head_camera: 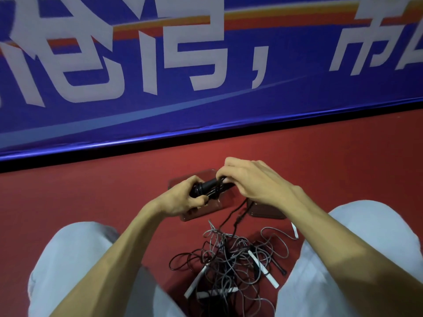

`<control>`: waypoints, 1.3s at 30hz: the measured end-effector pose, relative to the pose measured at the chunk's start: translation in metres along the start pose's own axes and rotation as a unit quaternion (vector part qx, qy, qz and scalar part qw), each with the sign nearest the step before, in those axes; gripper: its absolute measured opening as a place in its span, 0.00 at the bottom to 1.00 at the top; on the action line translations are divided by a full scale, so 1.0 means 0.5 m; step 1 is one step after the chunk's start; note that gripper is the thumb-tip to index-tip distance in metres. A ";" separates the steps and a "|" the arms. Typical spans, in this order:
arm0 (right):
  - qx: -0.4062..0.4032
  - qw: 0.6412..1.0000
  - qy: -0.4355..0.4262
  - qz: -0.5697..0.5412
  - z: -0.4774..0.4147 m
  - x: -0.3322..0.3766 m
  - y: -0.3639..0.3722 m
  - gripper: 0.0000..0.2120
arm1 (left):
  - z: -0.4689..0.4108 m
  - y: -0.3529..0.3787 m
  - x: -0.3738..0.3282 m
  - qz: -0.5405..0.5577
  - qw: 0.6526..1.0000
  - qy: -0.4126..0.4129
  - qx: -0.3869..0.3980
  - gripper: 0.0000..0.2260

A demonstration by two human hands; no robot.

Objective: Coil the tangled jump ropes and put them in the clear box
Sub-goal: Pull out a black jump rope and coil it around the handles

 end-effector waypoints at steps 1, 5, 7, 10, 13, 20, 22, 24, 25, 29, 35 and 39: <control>-0.015 1.000 0.006 0.000 0.000 -0.003 -0.004 0.07 | 0.001 0.003 -0.001 -0.012 1.000 -0.001 0.004 0.11; -0.043 0.998 0.026 -0.030 -0.002 -0.013 0.001 0.05 | 0.015 0.003 -0.015 -0.014 0.999 -0.028 0.008 0.16; -0.065 0.997 0.021 -0.047 -0.004 -0.009 0.001 0.05 | 0.022 0.001 -0.027 -0.010 1.000 -0.027 0.007 0.23; -0.091 0.992 0.020 -0.082 -0.012 0.000 0.001 0.07 | 0.024 0.009 -0.032 -0.017 0.999 -0.007 0.027 0.23; -0.112 0.986 0.050 -0.114 -0.016 -0.009 0.004 0.10 | 0.026 0.026 -0.032 -0.026 0.998 0.012 0.047 0.25; -0.062 0.916 0.253 -0.306 -0.003 -0.092 0.022 0.12 | 0.035 0.007 -0.065 -0.018 0.997 0.066 -0.035 0.12; -0.066 0.813 0.276 -0.509 0.006 -0.097 0.029 0.08 | 0.041 0.004 -0.079 0.057 0.996 0.070 -0.011 0.08; -0.089 0.680 0.314 -0.656 0.014 -0.100 0.039 0.12 | 0.049 -0.003 -0.096 0.125 0.990 0.072 -0.010 0.05; -0.103 0.630 0.336 -0.693 0.015 -0.100 0.045 0.14 | 0.052 -0.008 -0.102 0.153 0.986 0.069 -0.017 0.04; -0.123 0.562 0.344 -0.742 0.001 -0.085 0.073 0.17 | 0.053 -0.026 -0.098 0.263 0.963 0.046 -0.032 0.13; 0.008 0.710 0.348 -0.612 0.004 -0.080 0.141 0.39 | 0.059 -0.052 -0.107 0.298 0.948 0.072 -0.083 0.24; 0.199 0.825 0.295 -0.438 0.021 -0.057 0.189 0.35 | 0.061 -0.084 -0.098 0.292 0.940 0.071 -0.161 0.16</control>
Point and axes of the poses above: each hand's wrist, its own z-axis away from the middle knuckle, its own y-axis out of the palm, x = y × z, the point moved 7 cm from there along -z, towards the middle knuckle, and after that the axes turned 3 degrees about -y, right-handed, at the moved point
